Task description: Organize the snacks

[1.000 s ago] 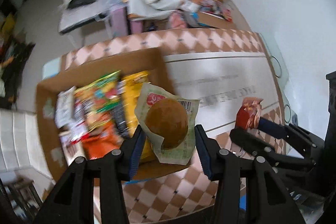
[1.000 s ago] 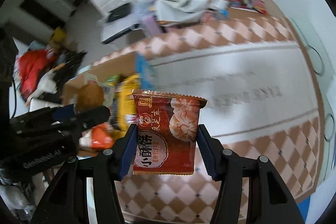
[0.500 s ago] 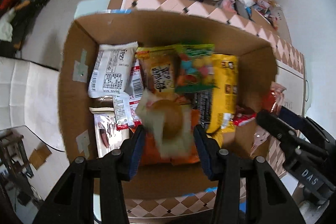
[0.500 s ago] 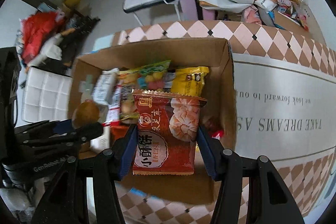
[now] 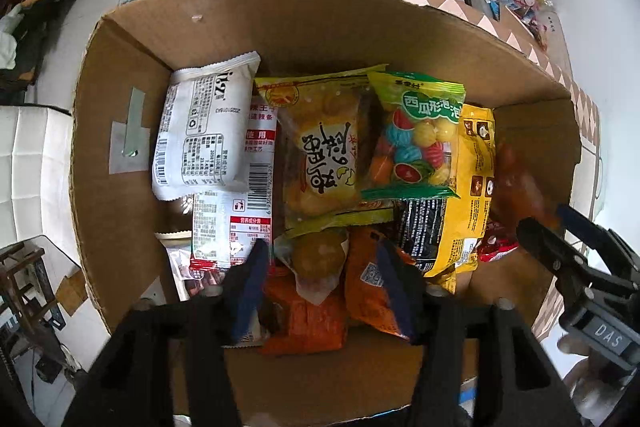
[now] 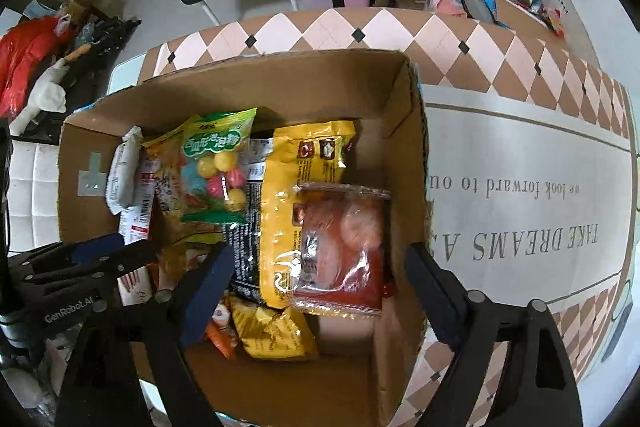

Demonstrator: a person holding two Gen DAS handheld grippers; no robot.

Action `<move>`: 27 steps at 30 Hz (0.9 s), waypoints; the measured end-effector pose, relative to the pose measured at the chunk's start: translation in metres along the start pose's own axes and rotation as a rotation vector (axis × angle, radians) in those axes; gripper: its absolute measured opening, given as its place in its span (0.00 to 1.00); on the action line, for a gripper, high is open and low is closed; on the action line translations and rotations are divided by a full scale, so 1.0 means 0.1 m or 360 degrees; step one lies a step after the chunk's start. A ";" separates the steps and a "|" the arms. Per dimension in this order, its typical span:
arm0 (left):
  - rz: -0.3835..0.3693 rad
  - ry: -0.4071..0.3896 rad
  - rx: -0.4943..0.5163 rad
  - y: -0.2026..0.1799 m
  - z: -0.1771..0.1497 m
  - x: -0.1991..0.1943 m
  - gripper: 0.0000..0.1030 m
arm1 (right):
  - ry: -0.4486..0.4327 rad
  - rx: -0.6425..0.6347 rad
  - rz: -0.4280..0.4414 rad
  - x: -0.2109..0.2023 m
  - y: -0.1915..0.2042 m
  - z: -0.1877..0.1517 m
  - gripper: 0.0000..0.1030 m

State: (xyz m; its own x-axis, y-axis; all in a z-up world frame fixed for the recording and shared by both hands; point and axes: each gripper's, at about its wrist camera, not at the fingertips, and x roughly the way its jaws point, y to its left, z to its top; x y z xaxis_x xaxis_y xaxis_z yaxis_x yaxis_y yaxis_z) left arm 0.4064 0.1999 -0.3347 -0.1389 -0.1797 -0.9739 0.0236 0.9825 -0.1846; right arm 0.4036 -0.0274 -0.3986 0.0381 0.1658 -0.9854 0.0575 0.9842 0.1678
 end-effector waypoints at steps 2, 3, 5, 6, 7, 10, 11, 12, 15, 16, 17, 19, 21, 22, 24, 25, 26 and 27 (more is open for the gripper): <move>0.0005 -0.0012 -0.0011 0.01 -0.01 -0.01 0.79 | 0.0003 0.0003 0.0006 0.00 -0.01 -0.01 0.87; 0.0011 -0.0021 -0.0014 0.02 -0.02 -0.02 0.81 | 0.0002 0.0004 0.0011 0.00 -0.02 -0.02 0.88; 0.0016 -0.0035 -0.0019 0.04 -0.05 -0.05 0.88 | 0.0003 0.0008 0.0014 0.00 -0.03 -0.04 0.89; 0.0016 -0.0043 -0.0022 0.04 -0.07 -0.06 0.88 | 0.0002 0.0005 0.0013 -0.01 -0.02 -0.06 0.90; 0.0015 -0.0051 -0.0022 0.05 -0.09 -0.08 0.90 | 0.0000 0.0001 0.0009 -0.01 -0.02 -0.08 0.90; 0.0011 -0.0071 -0.0017 0.04 -0.15 -0.11 0.94 | -0.0003 -0.0006 0.0005 -0.03 0.00 -0.14 0.92; 0.0007 -0.0079 -0.0017 0.04 -0.17 -0.12 0.94 | -0.0005 -0.0009 0.0002 -0.04 0.00 -0.17 0.92; 0.0008 -0.0088 -0.0019 0.04 -0.19 -0.13 0.94 | -0.0005 -0.0010 -0.0002 -0.04 0.01 -0.18 0.92; 0.0035 -0.0130 -0.0014 0.03 -0.27 -0.19 0.94 | -0.0011 -0.0016 -0.0013 -0.07 0.01 -0.26 0.93; 0.0050 -0.0149 -0.0014 0.02 -0.30 -0.21 0.94 | -0.0018 -0.0016 -0.0016 -0.09 0.01 -0.28 0.93; 0.0065 -0.0169 -0.0012 0.02 -0.34 -0.24 0.94 | -0.0025 -0.0016 -0.0021 -0.11 0.00 -0.30 0.94; 0.0084 -0.0196 -0.0008 0.00 -0.40 -0.27 0.94 | -0.0036 -0.0019 -0.0021 -0.14 -0.01 -0.35 0.94; 0.0091 -0.0218 -0.0009 -0.03 -0.44 -0.28 0.94 | -0.0046 -0.0018 -0.0024 -0.16 -0.02 -0.40 0.94; 0.0094 -0.0233 -0.0011 -0.06 -0.46 -0.30 0.94 | -0.0051 -0.0013 -0.0022 -0.18 -0.04 -0.43 0.94; 0.0107 -0.0270 -0.0010 -0.09 -0.52 -0.35 0.94 | -0.0065 -0.0012 -0.0029 -0.21 -0.05 -0.48 0.94; 0.0113 -0.0287 -0.0010 -0.10 -0.55 -0.37 0.94 | -0.0075 -0.0018 -0.0040 -0.23 -0.05 -0.51 0.94; 0.0117 -0.0307 -0.0007 -0.11 -0.58 -0.40 0.94 | -0.0087 -0.0019 -0.0046 -0.25 -0.06 -0.55 0.94; 0.0122 -0.0329 -0.0003 -0.13 -0.62 -0.44 0.94 | -0.0095 -0.0021 -0.0044 -0.27 -0.06 -0.58 0.94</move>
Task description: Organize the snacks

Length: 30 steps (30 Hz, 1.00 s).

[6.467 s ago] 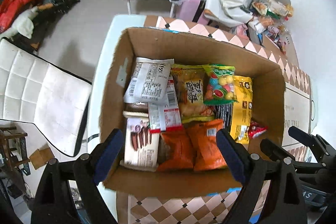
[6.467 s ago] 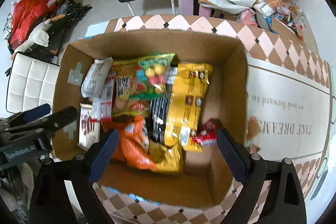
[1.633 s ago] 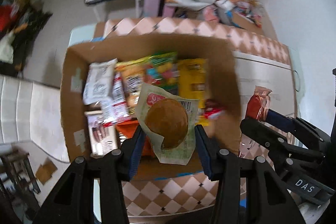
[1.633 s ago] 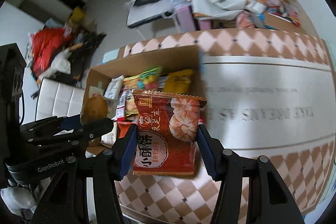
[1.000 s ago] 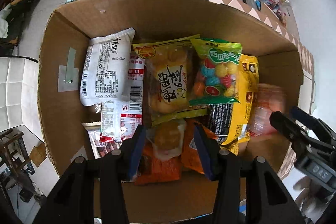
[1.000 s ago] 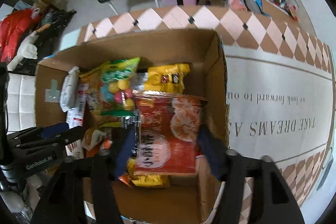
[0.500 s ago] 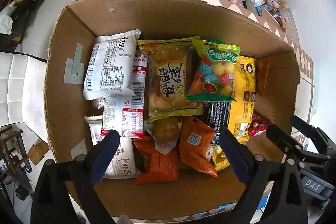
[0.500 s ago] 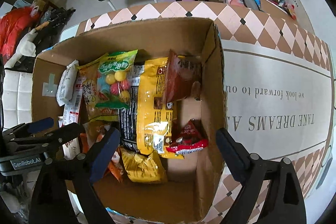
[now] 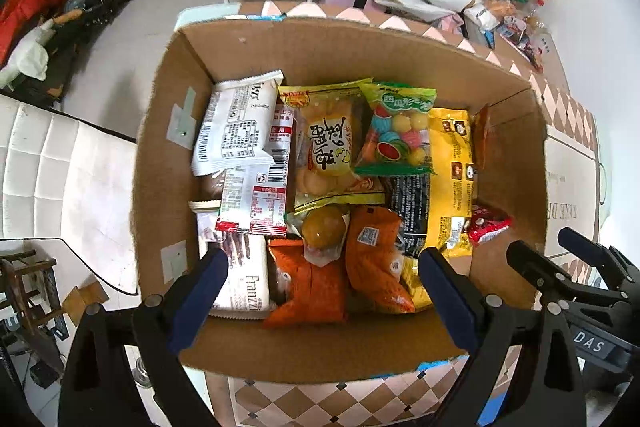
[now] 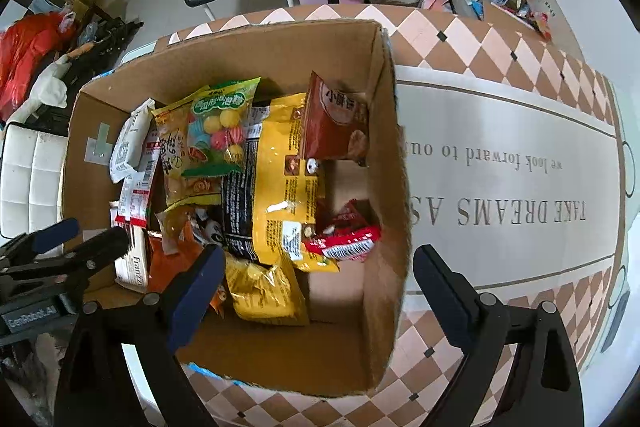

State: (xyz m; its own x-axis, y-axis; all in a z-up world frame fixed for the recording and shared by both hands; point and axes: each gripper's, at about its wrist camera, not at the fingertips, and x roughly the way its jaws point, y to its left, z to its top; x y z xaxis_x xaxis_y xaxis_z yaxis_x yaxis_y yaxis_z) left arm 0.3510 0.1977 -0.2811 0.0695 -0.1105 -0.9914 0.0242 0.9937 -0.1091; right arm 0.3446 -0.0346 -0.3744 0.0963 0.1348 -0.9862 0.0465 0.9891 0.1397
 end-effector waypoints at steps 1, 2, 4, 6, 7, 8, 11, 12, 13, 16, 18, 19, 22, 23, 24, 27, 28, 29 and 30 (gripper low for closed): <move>0.0005 -0.0021 0.0004 0.00 -0.02 -0.04 0.94 | -0.0007 -0.0001 0.0002 -0.03 0.00 -0.03 0.94; 0.0009 -0.0051 0.0013 -0.02 -0.06 -0.10 0.94 | -0.0018 -0.0001 0.0007 -0.07 -0.01 -0.07 0.94; 0.0020 -0.0103 0.0032 -0.07 -0.14 -0.20 0.94 | -0.0055 0.0012 0.0016 -0.16 -0.01 -0.13 0.94; 0.0032 -0.0143 0.0047 -0.12 -0.23 -0.29 0.94 | -0.0094 0.0018 0.0018 -0.27 -0.02 -0.19 0.94; 0.0029 -0.0160 0.0048 -0.14 -0.27 -0.33 0.94 | -0.0118 0.0024 0.0026 -0.34 -0.02 -0.23 0.94; 0.0027 -0.0176 0.0045 -0.14 -0.32 -0.37 0.94 | -0.0142 0.0027 0.0030 -0.41 -0.03 -0.27 0.94; 0.0029 -0.0232 0.0029 -0.14 -0.43 -0.51 0.94 | -0.0202 0.0030 0.0033 -0.60 -0.04 -0.38 0.94; 0.0038 -0.0263 0.0033 -0.15 -0.47 -0.57 0.94 | -0.0225 0.0024 0.0029 -0.67 -0.05 -0.43 0.94; 0.0049 -0.0287 0.0043 -0.16 -0.51 -0.63 0.94 | -0.0251 0.0018 0.0020 -0.75 -0.05 -0.48 0.94; 0.0085 -0.0370 0.0080 -0.22 -0.65 -0.84 0.94 | -0.0304 0.0010 0.0024 -0.96 -0.07 -0.63 0.94; 0.0089 -0.0417 0.0099 -0.27 -0.76 -0.98 0.94 | -0.0348 0.0012 0.0040 -1.13 -0.10 -0.76 0.94; 0.0089 -0.0431 0.0104 -0.28 -0.80 -1.04 0.94 | -0.0366 0.0012 0.0047 -1.21 -0.11 -0.82 0.94; 0.0081 -0.0505 0.0117 -0.34 -0.98 -1.26 0.94 | -0.0425 0.0015 0.0074 -1.47 -0.15 -1.01 0.94; 0.0079 -0.0534 0.0123 -0.37 -1.04 -1.35 0.94 | -0.0450 0.0011 0.0081 -1.58 -0.16 -1.09 0.94; 0.0080 -0.0561 0.0128 -0.38 -1.09 -1.42 0.94 | -0.0468 0.0007 0.0085 -1.66 -0.17 -1.15 0.94; 0.0084 -0.0652 0.0133 -0.45 -1.29 -1.69 0.94 | -0.0542 -0.0016 0.0077 -1.94 -0.18 -1.36 0.94; 0.0076 -0.0676 0.0130 -0.46 -1.35 -1.77 0.94 | -0.0562 -0.0018 0.0080 -2.03 -0.18 -1.43 0.94; 0.0074 -0.0710 0.0127 -0.48 -1.41 -1.86 0.94 | -0.0588 -0.0020 0.0082 -2.12 -0.19 -1.51 0.94; 0.0081 -0.0745 0.0128 -0.50 -1.47 -1.94 0.94 | -0.0612 -0.0027 0.0077 -2.21 -0.19 -1.57 0.94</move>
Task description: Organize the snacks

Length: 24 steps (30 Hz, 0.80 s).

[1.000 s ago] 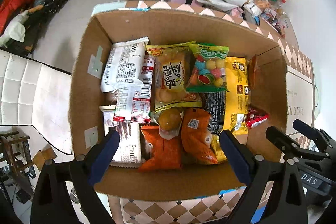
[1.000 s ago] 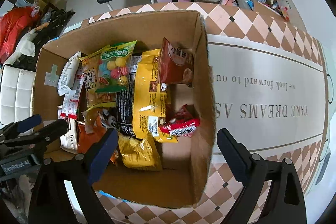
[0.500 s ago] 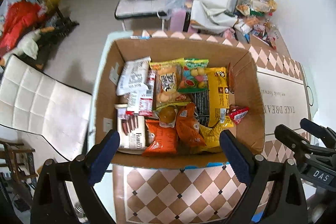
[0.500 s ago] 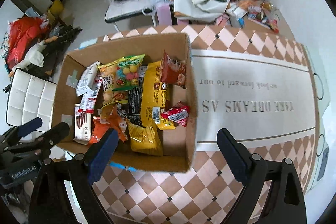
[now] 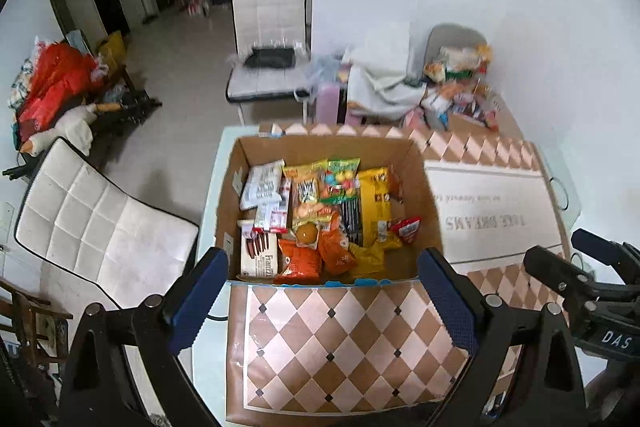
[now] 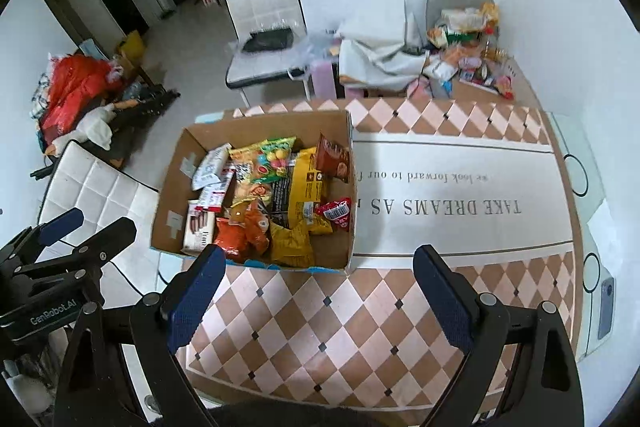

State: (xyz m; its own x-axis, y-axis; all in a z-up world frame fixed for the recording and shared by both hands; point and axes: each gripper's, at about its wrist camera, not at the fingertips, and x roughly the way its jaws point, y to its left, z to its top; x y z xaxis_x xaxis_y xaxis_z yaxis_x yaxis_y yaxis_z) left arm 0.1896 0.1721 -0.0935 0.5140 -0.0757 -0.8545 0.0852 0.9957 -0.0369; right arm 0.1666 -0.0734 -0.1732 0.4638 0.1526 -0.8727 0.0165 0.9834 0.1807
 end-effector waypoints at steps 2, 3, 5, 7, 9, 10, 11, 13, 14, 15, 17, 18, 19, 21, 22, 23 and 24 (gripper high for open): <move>0.0008 -0.0055 0.0002 -0.03 -0.02 -0.18 0.94 | -0.0054 -0.0023 -0.0010 -0.21 0.02 -0.06 0.94; 0.0009 -0.0080 0.0003 -0.04 -0.03 -0.26 0.94 | -0.0076 -0.0032 -0.0010 -0.31 0.04 -0.10 0.94; 0.0028 -0.0131 0.0006 -0.07 -0.06 -0.44 0.94 | -0.0111 -0.0050 -0.0004 -0.48 0.07 -0.16 0.94; 0.0030 -0.0171 0.0004 -0.08 -0.09 -0.58 0.94 | -0.0147 -0.0077 -0.0003 -0.67 0.11 -0.24 0.94; 0.0022 -0.0210 -0.0001 -0.09 -0.12 -0.72 0.94 | -0.0168 -0.0094 0.0014 -0.80 0.14 -0.30 0.94; 0.0017 -0.0220 -0.0003 -0.10 -0.13 -0.76 0.94 | -0.0171 -0.0104 0.0025 -0.86 0.16 -0.33 0.94; 0.0010 -0.0230 -0.0006 -0.10 -0.14 -0.81 0.94 | -0.0172 -0.0119 0.0030 -0.92 0.17 -0.36 0.94; -0.0002 -0.0240 -0.0006 -0.10 -0.15 -0.87 0.94 | -0.0177 -0.0131 0.0036 -1.00 0.19 -0.38 0.94; -0.0001 -0.0246 -0.0006 -0.10 -0.17 -0.90 0.94 | -0.0182 -0.0135 0.0041 -1.04 0.19 -0.39 0.94; 0.0004 -0.0255 -0.0007 -0.10 -0.17 -0.93 0.94 | -0.0192 -0.0140 0.0038 -1.09 0.19 -0.40 0.94; 0.0013 -0.0266 -0.0016 -0.09 -0.19 -0.96 0.94 | -0.0215 -0.0147 0.0027 -1.16 0.19 -0.41 0.94; 0.0018 -0.0268 -0.0024 -0.08 -0.19 -0.96 0.94 | -0.0226 -0.0149 0.0021 -1.18 0.19 -0.41 0.94; 0.0017 -0.0267 -0.0033 -0.06 -0.19 -0.95 0.94 | -0.0245 -0.0148 0.0014 -1.21 0.19 -0.42 0.96; 0.0014 -0.0276 -0.0062 -0.02 -0.20 -0.93 0.94 | -0.0267 -0.0139 0.0000 -1.21 0.18 -0.42 0.97; 0.0012 -0.0272 -0.0068 -0.01 -0.21 -0.92 0.96 | -0.0277 -0.0131 -0.0004 -1.19 0.17 -0.41 0.98; 0.0015 -0.0261 -0.0073 0.00 -0.21 -0.89 0.99 | -0.0284 -0.0127 -0.0018 -1.17 0.16 -0.41 0.98; 0.0022 -0.0257 -0.0074 0.00 -0.21 -0.87 1.00 | -0.0287 -0.0127 -0.0034 -1.15 0.16 -0.39 0.98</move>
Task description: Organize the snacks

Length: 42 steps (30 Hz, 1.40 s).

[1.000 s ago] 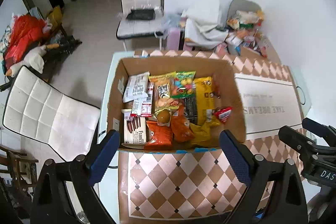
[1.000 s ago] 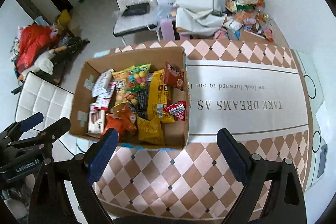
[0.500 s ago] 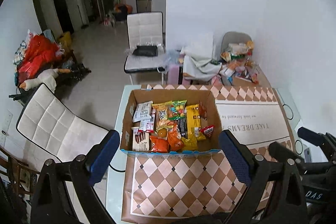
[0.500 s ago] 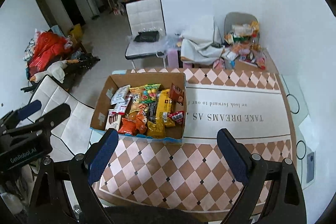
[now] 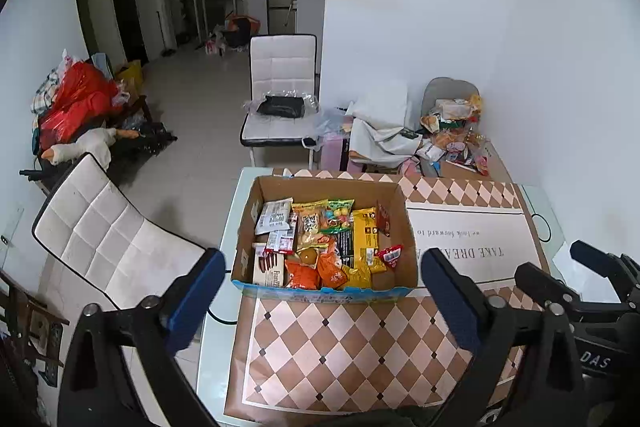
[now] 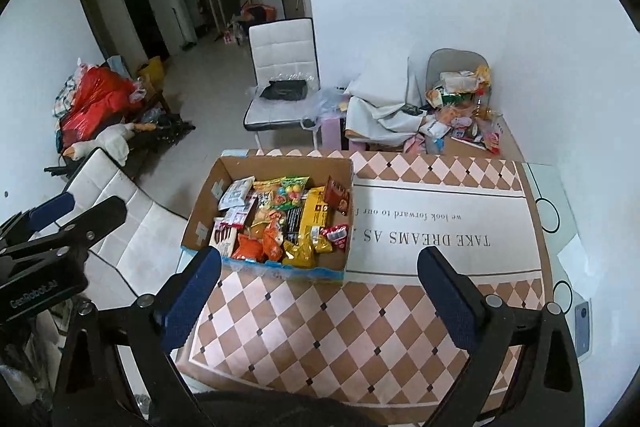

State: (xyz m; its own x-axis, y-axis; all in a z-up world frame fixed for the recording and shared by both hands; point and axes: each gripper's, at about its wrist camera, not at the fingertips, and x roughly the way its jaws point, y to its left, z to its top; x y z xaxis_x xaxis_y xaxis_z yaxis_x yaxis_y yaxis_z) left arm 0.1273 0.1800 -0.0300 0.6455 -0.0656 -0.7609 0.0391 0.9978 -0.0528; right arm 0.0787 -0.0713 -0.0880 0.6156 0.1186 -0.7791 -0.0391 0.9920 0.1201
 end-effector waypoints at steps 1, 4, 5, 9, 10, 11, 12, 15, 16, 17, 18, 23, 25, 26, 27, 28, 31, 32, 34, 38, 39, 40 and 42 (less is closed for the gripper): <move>0.0006 0.0001 0.0001 0.00 -0.01 0.01 1.00 | -0.0008 -0.0007 -0.0023 0.02 0.00 0.00 0.98; -0.0003 -0.0014 -0.0002 0.00 -0.03 0.03 1.00 | -0.0034 -0.0029 -0.0078 0.10 0.03 0.01 0.99; -0.0002 -0.0023 0.0000 0.00 -0.04 0.04 1.00 | -0.0042 -0.0038 -0.0095 0.11 0.04 0.01 0.99; 0.0039 -0.0045 0.0002 0.02 -0.05 0.05 1.00 | -0.0055 -0.0060 -0.0122 0.17 0.07 0.02 0.99; 0.0052 -0.0049 0.0004 0.03 -0.04 0.05 1.00 | -0.0056 -0.0058 -0.0121 0.17 0.07 0.02 0.99; 0.0062 -0.0051 0.0008 0.03 -0.04 0.05 1.00 | -0.0054 -0.0059 -0.0120 0.17 0.08 0.02 0.99; 0.0069 -0.0054 0.0010 0.03 -0.04 0.05 1.00 | -0.0055 -0.0057 -0.0123 0.18 0.08 0.02 0.99; 0.0075 -0.0058 0.0007 0.03 -0.05 0.03 1.00 | -0.0071 -0.0039 -0.0126 0.16 0.07 0.04 0.99; 0.0072 -0.0058 0.0010 0.03 -0.05 0.03 1.00 | -0.0079 -0.0038 -0.0133 0.15 0.07 0.05 0.99; 0.0071 -0.0059 0.0010 0.03 -0.05 0.03 1.00 | -0.0087 -0.0036 -0.0137 0.12 0.07 0.05 0.99; 0.0072 -0.0062 0.0011 0.03 -0.05 0.02 1.00 | -0.0093 -0.0033 -0.0138 0.11 0.07 0.05 0.99; 0.0066 -0.0076 0.0011 0.03 -0.03 -0.02 1.00 | -0.0093 -0.0025 -0.0136 0.09 0.07 0.05 0.99; 0.0068 -0.0082 0.0015 0.03 -0.03 -0.04 1.00 | -0.0088 -0.0018 -0.0128 0.08 0.06 0.05 0.99; 0.0073 -0.0087 0.0021 0.03 -0.03 -0.05 1.00 | -0.0088 -0.0016 -0.0128 0.07 0.05 0.04 0.99; 0.0076 -0.0089 0.0029 0.03 -0.03 -0.05 1.00 | -0.0091 -0.0014 -0.0129 0.06 0.05 0.04 0.99; 0.0078 -0.0091 0.0034 0.02 -0.03 -0.05 1.00 | -0.0092 -0.0015 -0.0127 0.06 0.05 0.04 0.99; 0.0084 -0.0091 0.0047 0.00 -0.04 -0.06 1.00 | -0.0104 -0.0008 -0.0126 0.03 0.03 0.04 0.99; 0.0084 -0.0090 0.0043 0.00 -0.04 -0.06 1.00 | -0.0111 -0.0006 -0.0129 0.02 0.03 0.05 0.99; 0.0078 -0.0081 0.0045 0.00 -0.05 -0.05 1.00 | -0.0121 -0.0003 -0.0129 -0.01 0.03 0.05 0.99; 0.0071 -0.0069 0.0049 0.01 -0.06 -0.05 1.00 | -0.0136 -0.0008 -0.0136 -0.04 0.05 0.06 1.00; 0.0070 -0.0070 0.0049 0.01 -0.06 -0.05 1.00 | -0.0139 -0.0009 -0.0138 -0.05 0.05 0.07 1.00; 0.0070 -0.0072 0.0050 0.02 -0.06 -0.04 1.00 | -0.0142 -0.0010 -0.0141 -0.05 0.05 0.07 1.00; 0.0070 -0.0076 0.0047 0.02 -0.06 -0.04 1.00 | -0.0146 -0.0010 -0.0144 -0.06 0.05 0.07 1.00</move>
State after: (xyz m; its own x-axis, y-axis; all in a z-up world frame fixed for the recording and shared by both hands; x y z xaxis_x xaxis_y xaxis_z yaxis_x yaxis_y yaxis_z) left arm 0.1202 0.1825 -0.0304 0.6825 -0.0221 -0.7305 0.0319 0.9995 -0.0005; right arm 0.0808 -0.0671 -0.0784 0.6863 0.0245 -0.7269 0.0151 0.9987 0.0479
